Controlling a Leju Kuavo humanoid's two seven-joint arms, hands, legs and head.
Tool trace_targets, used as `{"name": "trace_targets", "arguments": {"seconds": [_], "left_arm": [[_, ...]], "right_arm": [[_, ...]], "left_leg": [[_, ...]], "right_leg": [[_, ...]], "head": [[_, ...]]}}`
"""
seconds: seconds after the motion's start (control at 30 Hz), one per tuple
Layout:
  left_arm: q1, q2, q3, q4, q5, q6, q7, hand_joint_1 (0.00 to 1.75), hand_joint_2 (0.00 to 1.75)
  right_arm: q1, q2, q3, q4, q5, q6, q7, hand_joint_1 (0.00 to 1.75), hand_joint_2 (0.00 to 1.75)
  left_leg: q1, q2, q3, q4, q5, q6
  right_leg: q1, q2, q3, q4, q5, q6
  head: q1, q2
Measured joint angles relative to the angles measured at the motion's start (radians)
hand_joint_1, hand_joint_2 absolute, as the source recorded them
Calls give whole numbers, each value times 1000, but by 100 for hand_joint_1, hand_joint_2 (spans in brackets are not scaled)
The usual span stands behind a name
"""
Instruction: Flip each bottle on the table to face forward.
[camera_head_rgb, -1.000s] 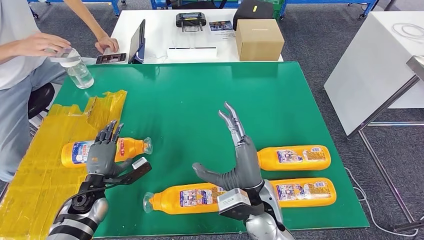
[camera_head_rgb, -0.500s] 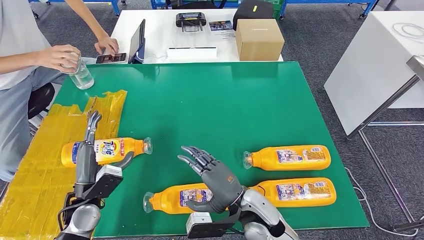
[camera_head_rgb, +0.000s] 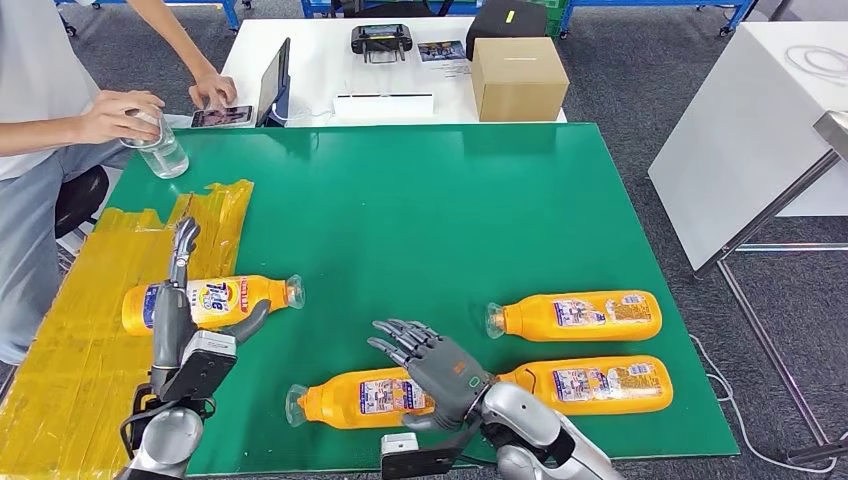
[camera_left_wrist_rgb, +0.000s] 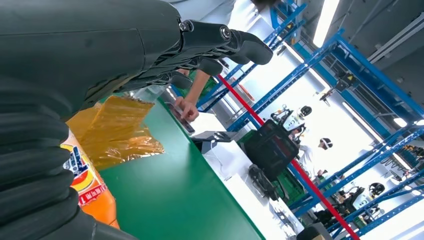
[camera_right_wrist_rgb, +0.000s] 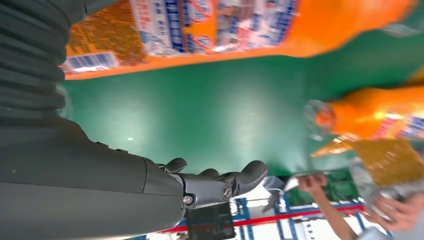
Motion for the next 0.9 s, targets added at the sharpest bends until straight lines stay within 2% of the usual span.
{"name": "trace_targets", "arguments": {"seconds": [0.13, 0.7, 0.9], "left_arm": [[10, -3, 3, -3, 5, -3, 0, 0, 175], [32, -15, 19, -17, 6, -11, 11, 0, 175], [37, -19, 19, -25, 8, -15, 22, 0, 175]], "right_arm": [[-5, -10, 7, 16, 62, -9, 60, 0, 175], [-6, -27, 15, 39, 134, -17, 130, 0, 175], [-6, -20, -4, 55, 196, -31, 194, 0, 175]], "left_leg": [[0, 0, 0, 0, 0, 0], [0, 0, 0, 0, 0, 0], [0, 0, 0, 0, 0, 0]], "right_leg": [[0, 0, 0, 0, 0, 0], [0, 0, 0, 0, 0, 0], [0, 0, 0, 0, 0, 0]], "head": [[0, 0], [0, 0], [0, 0]]}}
